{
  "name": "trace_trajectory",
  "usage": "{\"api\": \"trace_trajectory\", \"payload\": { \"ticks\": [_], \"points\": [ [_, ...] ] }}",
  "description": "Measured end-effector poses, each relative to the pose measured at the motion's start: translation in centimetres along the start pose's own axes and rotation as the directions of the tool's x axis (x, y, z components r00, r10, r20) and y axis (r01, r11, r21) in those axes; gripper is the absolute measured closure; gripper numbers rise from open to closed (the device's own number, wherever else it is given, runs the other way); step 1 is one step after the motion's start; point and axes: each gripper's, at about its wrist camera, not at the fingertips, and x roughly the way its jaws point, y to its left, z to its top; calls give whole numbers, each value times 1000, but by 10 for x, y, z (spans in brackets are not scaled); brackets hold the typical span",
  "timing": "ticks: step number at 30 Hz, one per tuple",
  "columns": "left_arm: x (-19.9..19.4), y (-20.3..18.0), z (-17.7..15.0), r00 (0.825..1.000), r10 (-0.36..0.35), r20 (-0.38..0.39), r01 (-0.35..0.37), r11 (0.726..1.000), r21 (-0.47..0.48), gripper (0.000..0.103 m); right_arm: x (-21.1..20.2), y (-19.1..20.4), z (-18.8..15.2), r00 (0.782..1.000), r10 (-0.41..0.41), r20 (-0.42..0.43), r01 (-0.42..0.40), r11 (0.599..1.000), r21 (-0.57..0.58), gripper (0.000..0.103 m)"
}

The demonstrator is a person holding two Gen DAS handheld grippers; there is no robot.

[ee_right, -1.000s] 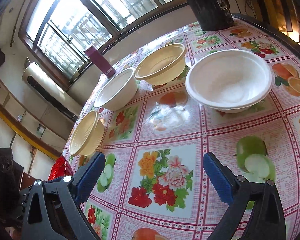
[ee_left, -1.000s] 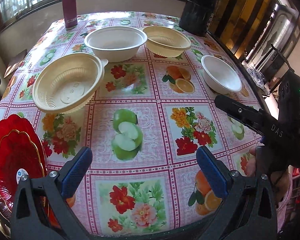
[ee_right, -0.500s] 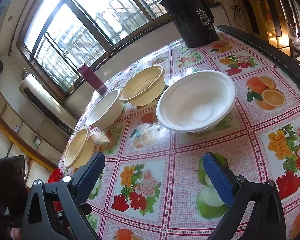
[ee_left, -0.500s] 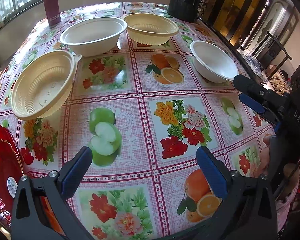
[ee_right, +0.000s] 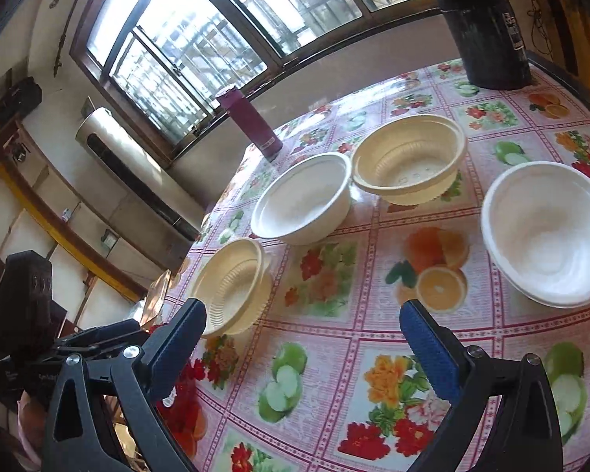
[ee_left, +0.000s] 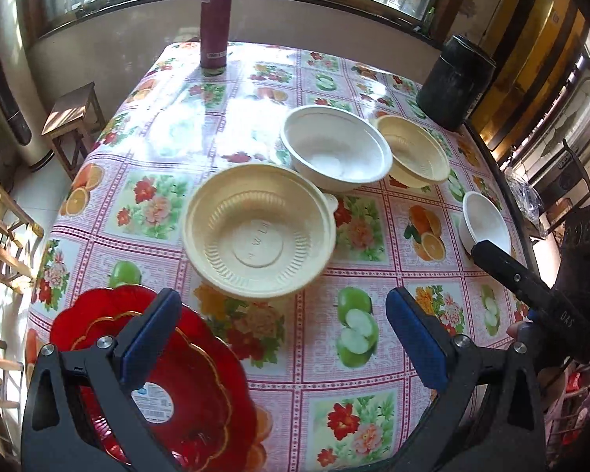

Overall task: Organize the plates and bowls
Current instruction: 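Move both tools toward the cream plastic bowl with handles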

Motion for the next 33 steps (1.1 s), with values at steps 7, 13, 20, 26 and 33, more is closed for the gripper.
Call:
{"api": "trace_trajectory", "payload": {
  "ticks": [7, 13, 20, 26, 33],
  "points": [
    [-26, 52, 28, 986, 144, 81, -135, 984, -116, 0, 40, 43, 17, 995, 99, -11, -100, 995, -10, 3],
    [-14, 59, 35, 959, 266, 101, -258, 962, -84, 0, 73, 58, 26, 985, 167, -32, -167, 986, 16, 3],
    [48, 71, 48, 954, 291, -69, -295, 954, -56, 0, 103, 23, 18, 977, 195, -82, -186, 976, 111, 3],
    [76, 77, 58, 953, 260, -156, -276, 956, -94, 0, 121, 9, 13, 966, 229, -120, -207, 964, 168, 2],
    [88, 71, 62, 949, 243, -203, -269, 957, -108, 0, 126, 6, 8, 957, 262, -121, -237, 953, 191, 2]
  ]
}}
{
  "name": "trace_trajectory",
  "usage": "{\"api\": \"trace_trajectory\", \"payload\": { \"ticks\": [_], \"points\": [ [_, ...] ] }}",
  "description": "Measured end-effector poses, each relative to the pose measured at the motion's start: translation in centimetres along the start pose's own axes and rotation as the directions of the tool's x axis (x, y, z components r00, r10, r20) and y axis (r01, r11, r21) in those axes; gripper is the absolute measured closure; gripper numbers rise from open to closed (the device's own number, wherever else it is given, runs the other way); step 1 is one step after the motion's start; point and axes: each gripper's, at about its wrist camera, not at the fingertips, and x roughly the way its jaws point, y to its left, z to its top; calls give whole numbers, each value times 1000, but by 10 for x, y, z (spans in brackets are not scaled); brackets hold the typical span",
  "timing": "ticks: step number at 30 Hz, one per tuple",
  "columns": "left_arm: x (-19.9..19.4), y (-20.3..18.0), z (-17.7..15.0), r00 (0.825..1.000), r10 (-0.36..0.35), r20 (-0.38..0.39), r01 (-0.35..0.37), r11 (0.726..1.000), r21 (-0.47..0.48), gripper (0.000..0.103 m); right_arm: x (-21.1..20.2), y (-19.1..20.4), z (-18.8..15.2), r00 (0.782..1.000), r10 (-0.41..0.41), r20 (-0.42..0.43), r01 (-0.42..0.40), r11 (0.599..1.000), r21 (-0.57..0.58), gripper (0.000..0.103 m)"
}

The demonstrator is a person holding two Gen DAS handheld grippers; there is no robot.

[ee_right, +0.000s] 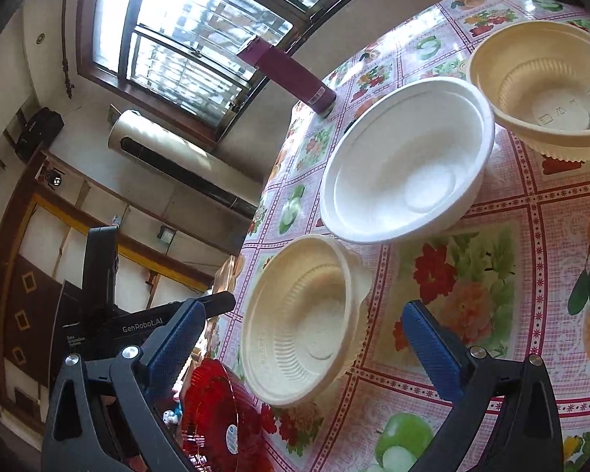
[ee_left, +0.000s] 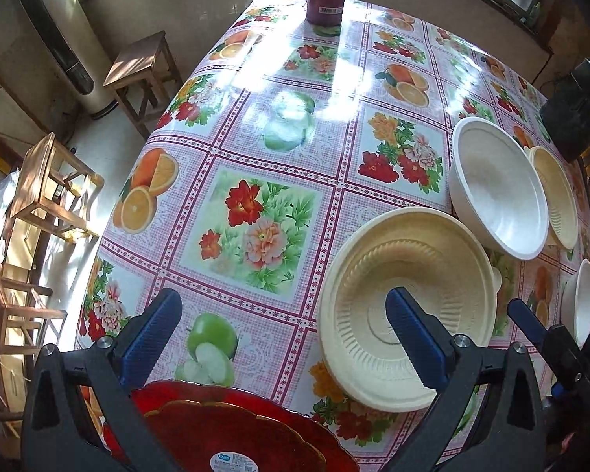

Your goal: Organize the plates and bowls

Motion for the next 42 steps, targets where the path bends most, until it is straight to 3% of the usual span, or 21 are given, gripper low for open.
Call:
{"api": "trace_trajectory", "payload": {
  "ticks": [6, 16, 23, 25, 30, 32, 34, 38, 40, 42],
  "points": [
    [5, -8, -2, 999, -26, -22, 26, 1000, 1, 0, 8, -6, -3, 999, -11, -36, 12, 999, 31, 2],
    [14, -11, -4, 995, -91, -35, 90, 995, -44, 0, 12, 2, -4, 999, -25, -25, 25, 1000, 3, 4],
    [15, -7, -3, 995, -100, -3, 99, 993, -66, 1, 13, 0, -5, 999, -52, -10, 51, 999, -12, 16],
    [15, -8, -3, 994, -110, 1, 110, 992, -63, 8, 14, -1, -5, 998, -61, -11, 61, 998, -15, 19],
    [15, -10, -4, 995, -104, 6, 104, 994, -43, 15, 21, -2, -5, 995, -94, -38, 92, 995, -32, 43],
    [16, -9, -4, 994, -105, 6, 105, 994, -44, 27, 23, -2, -5, 993, -107, -48, 106, 994, -38, 47],
    [18, -9, -5, 994, -111, -2, 111, 993, -41, 47, 24, -2, -6, 991, -123, -51, 121, 992, -42, 52],
    [23, -9, -7, 994, -110, -18, 110, 994, -28, 53, 24, -3, -5, 990, -134, -54, 131, 991, -40, 57],
    [25, -8, -8, 993, -120, -22, 119, 992, -34, 68, 25, -2, -6, 989, -139, -55, 136, 990, -48, 60],
    [25, -7, -9, 992, -125, -22, 124, 992, -33, 72, 24, -1, -6, 987, -154, -48, 151, 987, -58, 61]
  ]
}}
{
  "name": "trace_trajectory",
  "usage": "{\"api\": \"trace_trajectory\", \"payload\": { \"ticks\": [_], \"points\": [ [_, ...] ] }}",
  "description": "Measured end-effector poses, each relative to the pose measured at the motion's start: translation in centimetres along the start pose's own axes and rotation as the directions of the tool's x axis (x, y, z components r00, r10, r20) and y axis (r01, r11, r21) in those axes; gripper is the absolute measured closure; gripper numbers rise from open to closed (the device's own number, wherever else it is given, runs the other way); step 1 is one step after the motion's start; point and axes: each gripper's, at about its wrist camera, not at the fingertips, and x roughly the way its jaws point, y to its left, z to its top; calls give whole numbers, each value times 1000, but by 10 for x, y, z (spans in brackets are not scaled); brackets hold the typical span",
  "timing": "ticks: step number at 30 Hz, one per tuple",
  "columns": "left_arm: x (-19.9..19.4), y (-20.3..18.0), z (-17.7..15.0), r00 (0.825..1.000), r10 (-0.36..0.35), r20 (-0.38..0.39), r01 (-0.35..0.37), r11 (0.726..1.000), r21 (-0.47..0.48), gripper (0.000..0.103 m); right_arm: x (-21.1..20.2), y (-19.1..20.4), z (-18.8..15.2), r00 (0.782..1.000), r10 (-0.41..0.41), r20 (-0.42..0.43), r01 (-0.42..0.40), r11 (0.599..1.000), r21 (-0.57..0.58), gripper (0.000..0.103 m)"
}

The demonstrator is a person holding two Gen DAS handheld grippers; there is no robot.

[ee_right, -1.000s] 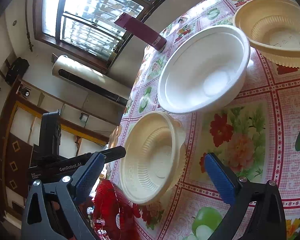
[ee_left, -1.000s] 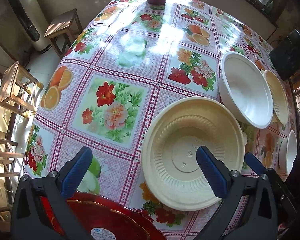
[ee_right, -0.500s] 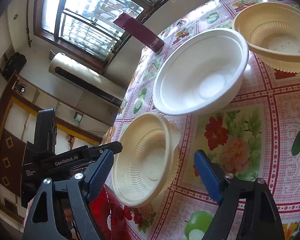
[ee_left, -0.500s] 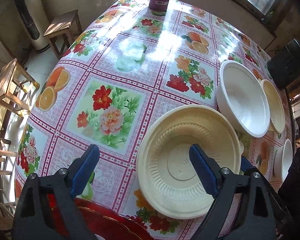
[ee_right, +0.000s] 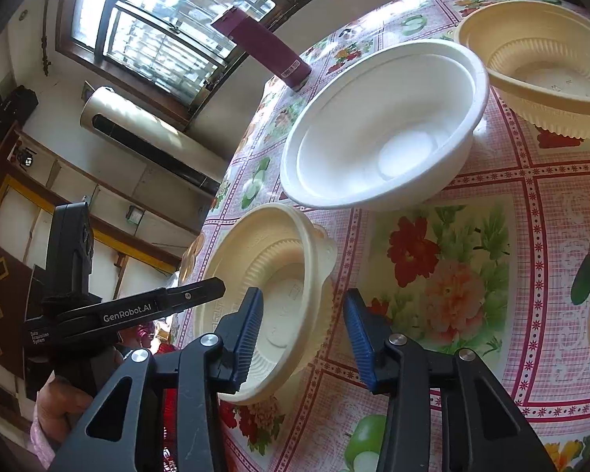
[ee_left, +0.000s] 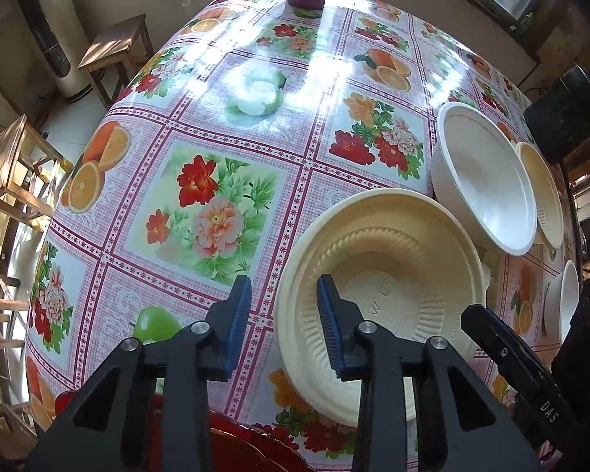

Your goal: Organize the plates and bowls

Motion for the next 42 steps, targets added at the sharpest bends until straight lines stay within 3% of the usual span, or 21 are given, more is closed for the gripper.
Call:
{"api": "trace_trajectory", "payload": {
  "ticks": [2, 4, 6, 11, 22, 29, 38, 42],
  "points": [
    [-3, -1, -2, 1000, 4, 10, -5, 1000, 15, 72, 2, 2, 0, 1000, -10, -1, 10, 1000, -5, 67],
    [-6, -2, -4, 1000, 2, 18, -3, 1000, 26, 80, 3, 1, 0, 1000, -11, -3, 11, 1000, -2, 69],
    [-7, -3, -5, 1000, -3, 19, 3, 999, 35, 85, 5, 2, 0, 1000, -20, -5, 20, 1000, -6, 83],
    [-3, -4, -7, 1000, -16, 2, 16, 999, 46, 92, 4, -1, 1, 1000, -27, 0, 27, 1000, 3, 88],
    [-7, -7, -11, 1000, -19, 17, 18, 998, 59, 94, -1, -2, 0, 1000, -29, 0, 29, 1000, -5, 91],
    [-32, 4, -21, 998, -26, 55, 22, 998, 60, 94, -12, 16, -8, 1000, -3, 11, 3, 999, -35, 90],
    [-92, 29, -60, 987, -26, 162, 12, 996, 88, 94, -49, 65, -45, 994, 68, 84, -58, 991, -123, 90],
    [-108, 52, -85, 983, -18, 183, 3, 997, 78, 94, -51, 89, -67, 994, 83, 68, -71, 983, -168, 90]
  ]
}}
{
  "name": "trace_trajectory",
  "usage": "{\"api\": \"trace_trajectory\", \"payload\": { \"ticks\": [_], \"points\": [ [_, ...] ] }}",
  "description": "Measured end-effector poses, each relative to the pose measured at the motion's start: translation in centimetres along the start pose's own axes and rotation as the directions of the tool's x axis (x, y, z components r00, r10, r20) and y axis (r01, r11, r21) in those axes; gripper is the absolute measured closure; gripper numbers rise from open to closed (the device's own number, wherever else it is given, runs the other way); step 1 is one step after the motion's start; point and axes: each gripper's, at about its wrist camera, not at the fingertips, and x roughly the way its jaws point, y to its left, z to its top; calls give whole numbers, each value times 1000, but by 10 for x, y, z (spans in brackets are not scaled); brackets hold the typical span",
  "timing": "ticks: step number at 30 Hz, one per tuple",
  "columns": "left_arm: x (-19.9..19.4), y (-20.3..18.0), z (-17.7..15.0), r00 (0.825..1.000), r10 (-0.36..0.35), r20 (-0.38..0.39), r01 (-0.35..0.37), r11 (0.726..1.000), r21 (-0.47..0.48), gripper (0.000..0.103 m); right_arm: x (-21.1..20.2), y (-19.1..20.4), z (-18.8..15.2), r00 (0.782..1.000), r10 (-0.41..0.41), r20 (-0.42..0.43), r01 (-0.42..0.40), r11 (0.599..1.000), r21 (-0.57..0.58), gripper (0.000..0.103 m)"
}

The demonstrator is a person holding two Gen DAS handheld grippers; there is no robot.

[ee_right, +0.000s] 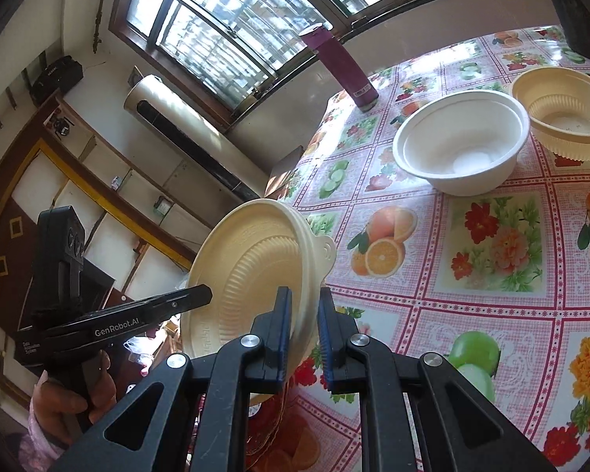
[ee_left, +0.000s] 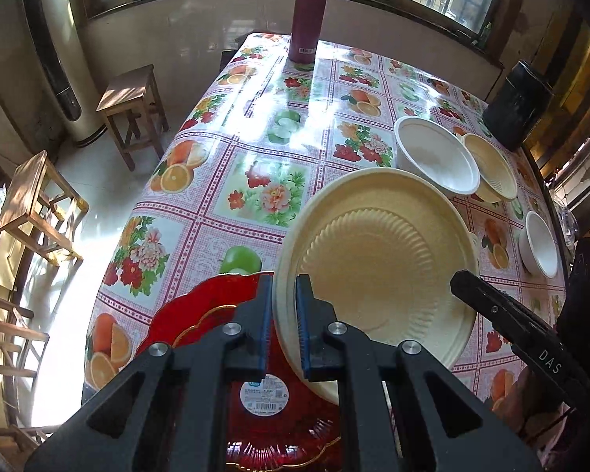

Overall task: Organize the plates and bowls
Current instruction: 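Lower the cream bowl onto the stacked red plates and open both tools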

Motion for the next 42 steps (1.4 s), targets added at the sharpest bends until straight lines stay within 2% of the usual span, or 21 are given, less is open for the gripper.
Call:
{"api": "trace_trajectory", "payload": {
  "ticks": [8, 12, 16, 23, 24, 25, 27, 28, 30, 32, 33, 34, 36, 38, 39, 41, 42],
  "points": [
    [-2, 37, -56, 999, 18, -29, -19, 999, -47, 94, 24, 36, -41, 995, -54, -88, 44, 993, -112, 90],
    [8, 51, -78, 998, 29, -57, -33, 997, -71, 93, 39, 50, -59, 987, -114, -114, 92, 979, -182, 90],
    [16, 62, -88, 996, 32, -79, -40, 995, -95, 93, 50, 63, -73, 977, -172, -124, 137, 959, -248, 90],
    [19, 74, -94, 996, -3, -91, -11, 988, -151, 90, 53, 76, -85, 967, -228, -111, 181, 929, -324, 81],
    [20, 75, -95, 995, -14, -98, -2, 987, -164, 82, 52, 78, -85, 967, -234, -103, 189, 926, -326, 74],
    [20, 76, -97, 994, -19, -104, 1, 985, -172, 65, 51, 78, -85, 966, -235, -104, 191, 926, -326, 68],
    [15, 77, -101, 996, -29, -89, 12, 983, -182, 46, 46, 77, -83, 973, -191, -125, 143, 937, -318, 52],
    [10, 76, -102, 997, -35, -71, 22, 983, -181, 46, 42, 79, -83, 976, -179, -122, 132, 938, -321, 48],
    [-3, 74, -103, 999, -37, -35, 30, 984, -175, 43, 32, 84, -82, 980, -177, -92, 135, 928, -347, 30],
    [-19, 69, -101, 999, -47, 18, 49, 985, -167, 29, 18, 86, -81, 988, -145, -59, 114, 924, -365, 24],
    [-27, 66, -100, 997, -54, 51, 62, 986, -153, 18, 10, 85, -80, 992, -121, -43, 97, 926, -366, 23],
    [-36, 59, -98, 994, -64, 89, 76, 988, -132, 17, 1, 82, -78, 995, -97, -22, 83, 928, -364, 21],
    [-48, 42, -94, 982, -112, 149, 126, 988, -90, 16, -18, 74, -71, 996, -71, 45, 83, 932, -352, 15],
    [-54, 21, -89, 964, -189, 186, 202, 978, -54, 3, -37, 60, -63, 992, -67, 109, 100, 941, -323, 11],
    [-56, 9, -86, 954, -221, 201, 232, 972, -31, 0, -46, 51, -59, 988, -70, 134, 108, 947, -303, 8],
    [-57, -16, -80, 938, -268, 219, 271, 962, 20, 0, -66, 31, -50, 981, -83, 177, 128, 958, -256, 0],
    [-56, -30, -78, 932, -287, 220, 284, 958, 46, 0, -76, 20, -46, 977, -86, 193, 131, 963, -235, 0]
  ]
}}
